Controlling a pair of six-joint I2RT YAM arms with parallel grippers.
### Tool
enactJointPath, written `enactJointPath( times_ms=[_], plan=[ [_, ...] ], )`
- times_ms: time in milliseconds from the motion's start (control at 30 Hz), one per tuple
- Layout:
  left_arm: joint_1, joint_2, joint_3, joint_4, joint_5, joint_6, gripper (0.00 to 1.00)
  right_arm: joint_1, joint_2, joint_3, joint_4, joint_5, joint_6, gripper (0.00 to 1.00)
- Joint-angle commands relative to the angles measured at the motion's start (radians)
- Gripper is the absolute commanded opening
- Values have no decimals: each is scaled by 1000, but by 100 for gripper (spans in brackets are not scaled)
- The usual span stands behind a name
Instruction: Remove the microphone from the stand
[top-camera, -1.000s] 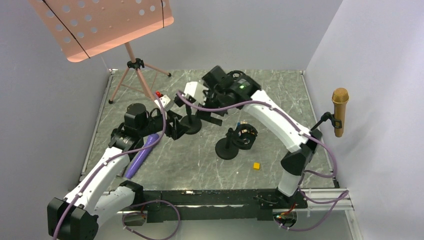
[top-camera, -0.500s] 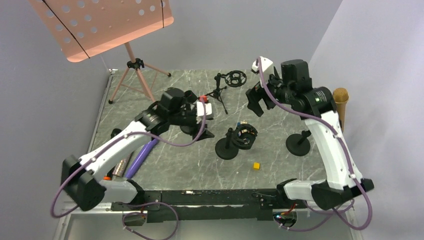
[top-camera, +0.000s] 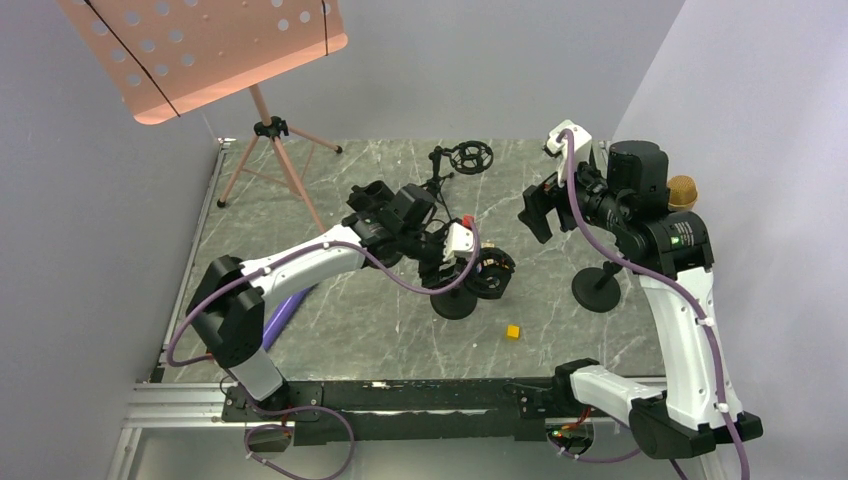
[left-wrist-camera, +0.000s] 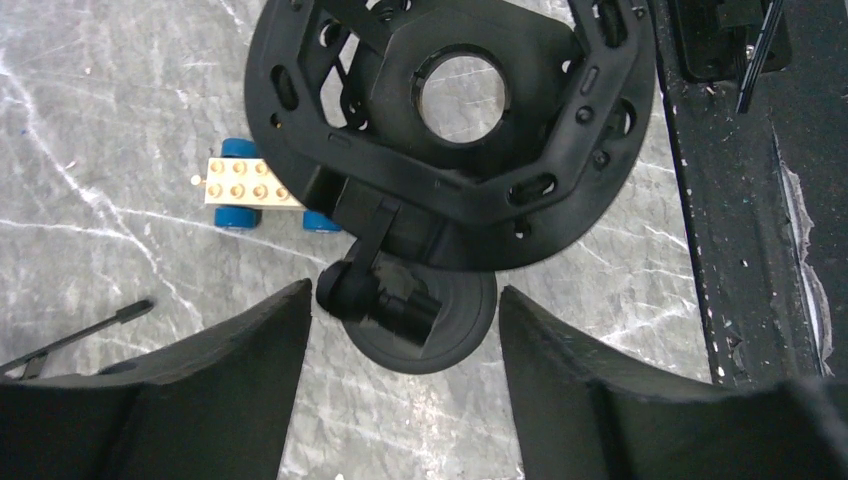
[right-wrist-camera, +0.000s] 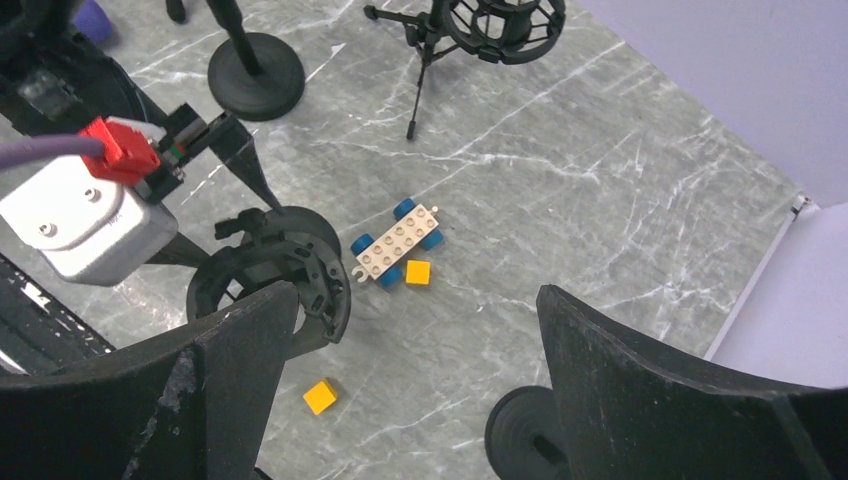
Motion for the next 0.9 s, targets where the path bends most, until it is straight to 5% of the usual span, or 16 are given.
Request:
enactJointPath(
  times_ms=[0, 200, 533, 767, 867],
  plan=[
    [-14, 24, 52, 53, 42, 67, 63, -25, -27, 46, 14, 5, 9, 94],
    [-11, 13, 29, 119, -17, 43, 37, -38, -124, 114, 51, 66, 17, 95],
    [106, -10, -11, 237, -166, -82, 7, -129, -164, 214, 21, 303, -28, 99],
    [193, 82, 93, 273, -261, -86, 8, -181, -188, 217, -4, 395, -33, 99],
    [216, 126, 141, 259, -268, -93, 27, -211, -180, 226, -42, 462, -29, 99]
  ],
)
